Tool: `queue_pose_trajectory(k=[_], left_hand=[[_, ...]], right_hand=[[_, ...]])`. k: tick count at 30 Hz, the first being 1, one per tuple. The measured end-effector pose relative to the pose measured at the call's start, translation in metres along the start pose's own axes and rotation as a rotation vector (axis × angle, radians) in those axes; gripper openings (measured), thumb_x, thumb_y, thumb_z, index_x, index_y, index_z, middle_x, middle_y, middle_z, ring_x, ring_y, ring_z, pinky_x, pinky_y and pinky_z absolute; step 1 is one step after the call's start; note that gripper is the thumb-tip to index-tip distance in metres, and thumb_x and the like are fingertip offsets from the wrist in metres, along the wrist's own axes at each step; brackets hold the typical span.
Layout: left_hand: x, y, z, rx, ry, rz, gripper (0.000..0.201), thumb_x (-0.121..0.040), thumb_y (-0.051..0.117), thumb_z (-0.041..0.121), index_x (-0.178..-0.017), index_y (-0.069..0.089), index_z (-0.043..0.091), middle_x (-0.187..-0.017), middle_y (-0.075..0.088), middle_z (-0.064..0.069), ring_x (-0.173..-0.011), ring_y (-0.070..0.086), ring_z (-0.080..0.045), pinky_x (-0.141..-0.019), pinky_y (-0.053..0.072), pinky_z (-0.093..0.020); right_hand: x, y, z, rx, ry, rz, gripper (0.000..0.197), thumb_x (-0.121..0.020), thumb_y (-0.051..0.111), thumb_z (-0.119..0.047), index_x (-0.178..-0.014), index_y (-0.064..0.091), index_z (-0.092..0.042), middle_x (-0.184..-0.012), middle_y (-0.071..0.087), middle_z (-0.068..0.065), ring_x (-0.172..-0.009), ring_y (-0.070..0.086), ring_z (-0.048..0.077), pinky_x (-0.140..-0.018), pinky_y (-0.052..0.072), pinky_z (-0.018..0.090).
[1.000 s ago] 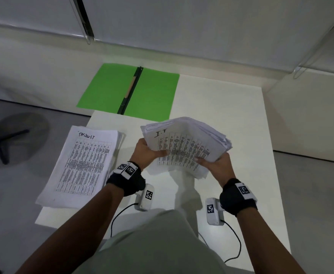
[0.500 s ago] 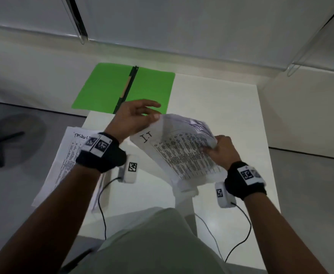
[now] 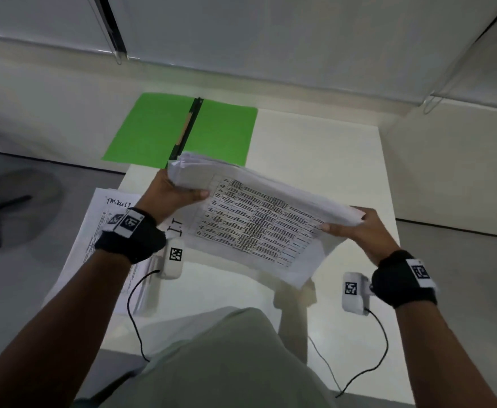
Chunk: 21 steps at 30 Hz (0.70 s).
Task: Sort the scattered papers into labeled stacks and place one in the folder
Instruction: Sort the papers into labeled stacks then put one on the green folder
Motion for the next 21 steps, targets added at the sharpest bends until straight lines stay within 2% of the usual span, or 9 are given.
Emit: queue_pose_trajectory(k=[2, 6, 8, 10, 12, 15, 17, 20, 21], left_hand=[[0.0, 0.007, -0.005, 0.066, 0.005, 0.004, 0.041, -0.073, 0.074, -0.002, -0.11, 0.064, 0.015, -0.113, 0.061, -0.022, -0.109, 0.059, -0.03, -0.085, 0.056, -0.041], [-0.002, 0.008, -0.009, 0.187, 0.044, 0.099, 0.043, -0.073, 0.071, -0.008, -0.102, 0.068, 0.025, -0.108, 0.065, -0.013, -0.111, 0.06, -0.031, -0.083, 0.057, -0.034], [-0.003, 0.008, -0.008, 0.237, 0.062, 0.128, 0.045, -0.074, 0.071, -0.009, -0.108, 0.065, 0.02, -0.112, 0.066, -0.013, -0.111, 0.061, -0.029, -0.083, 0.056, -0.033], [-0.004, 0.013, -0.005, 0.251, 0.074, 0.133, 0.044, -0.074, 0.072, -0.008, -0.11, 0.064, 0.018, -0.108, 0.07, -0.007, -0.108, 0.064, -0.025, -0.083, 0.055, -0.034], [-0.005, 0.019, -0.002, 0.251, 0.083, 0.145, 0.041, -0.072, 0.077, 0.0, -0.105, 0.068, 0.023, -0.106, 0.072, -0.003, -0.106, 0.065, -0.025, -0.086, 0.056, -0.041], [-0.004, 0.024, -0.002, 0.247, 0.099, 0.169, 0.041, -0.065, 0.081, 0.017, -0.102, 0.069, 0.03, -0.108, 0.072, -0.002, -0.105, 0.066, -0.025, -0.085, 0.056, -0.043], [-0.004, 0.029, -0.014, 0.205, 0.061, 0.182, 0.04, -0.066, 0.082, 0.02, -0.101, 0.069, 0.033, -0.11, 0.072, -0.003, -0.106, 0.066, -0.025, -0.084, 0.056, -0.041], [0.007, 0.036, -0.056, 0.058, -0.086, 0.222, 0.029, -0.072, 0.081, 0.011, -0.095, 0.068, 0.024, -0.094, 0.071, 0.002, -0.091, 0.071, -0.012, -0.078, 0.058, -0.03], [0.015, 0.037, -0.074, 0.017, -0.148, 0.235, 0.028, -0.072, 0.081, 0.007, -0.093, 0.066, 0.019, -0.089, 0.069, 0.005, -0.082, 0.07, -0.006, -0.076, 0.058, -0.028]], right_hand=[[0.003, 0.008, 0.008, -0.24, -0.023, 0.0, 0.06, -0.056, 0.091, -0.021, -0.107, 0.07, 0.0, -0.106, 0.07, 0.019, -0.092, 0.066, 0.024, -0.081, 0.05, 0.035], [0.003, 0.006, 0.003, -0.484, -0.065, 0.108, 0.039, -0.062, 0.08, -0.01, -0.1, 0.074, -0.009, -0.101, 0.073, 0.008, -0.095, 0.068, 0.023, -0.082, 0.054, 0.034], [0.005, 0.006, -0.01, -0.472, -0.113, 0.105, 0.035, -0.063, 0.08, -0.015, -0.097, 0.076, -0.015, -0.102, 0.074, 0.004, -0.097, 0.069, 0.02, -0.084, 0.056, 0.033], [0.007, 0.006, -0.023, -0.334, -0.185, 0.128, 0.035, -0.072, 0.076, -0.005, -0.106, 0.072, -0.013, -0.11, 0.073, 0.007, -0.103, 0.068, 0.023, -0.089, 0.055, 0.035], [0.01, 0.005, -0.035, -0.239, -0.242, 0.198, 0.037, -0.078, 0.072, 0.003, -0.113, 0.067, -0.008, -0.114, 0.071, 0.01, -0.105, 0.068, 0.023, -0.089, 0.055, 0.033], [0.016, 0.006, -0.042, -0.219, -0.319, 0.294, 0.029, -0.081, 0.073, 0.0, -0.104, 0.07, -0.017, -0.101, 0.075, -0.004, -0.095, 0.069, 0.013, -0.082, 0.057, 0.029], [0.017, 0.012, -0.028, -0.235, -0.292, 0.338, 0.026, -0.081, 0.073, -0.001, -0.094, 0.07, -0.023, -0.088, 0.075, -0.014, -0.083, 0.068, 0.003, -0.075, 0.057, 0.025], [0.018, 0.027, 0.026, -0.146, -0.137, 0.364, 0.015, -0.073, 0.082, -0.015, -0.073, 0.075, -0.028, -0.071, 0.072, -0.017, -0.068, 0.063, 0.001, -0.069, 0.052, 0.032], [0.019, 0.031, 0.05, -0.104, -0.085, 0.34, 0.017, -0.074, 0.082, -0.013, -0.076, 0.076, -0.028, -0.07, 0.072, -0.018, -0.067, 0.062, -0.002, -0.069, 0.052, 0.034]])
Point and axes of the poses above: each hand's wrist, its own x-axis away from the middle knuckle, its own y-axis out of the palm, z = x × y, the point moved 7 cm from there along -x, towards the middle knuckle
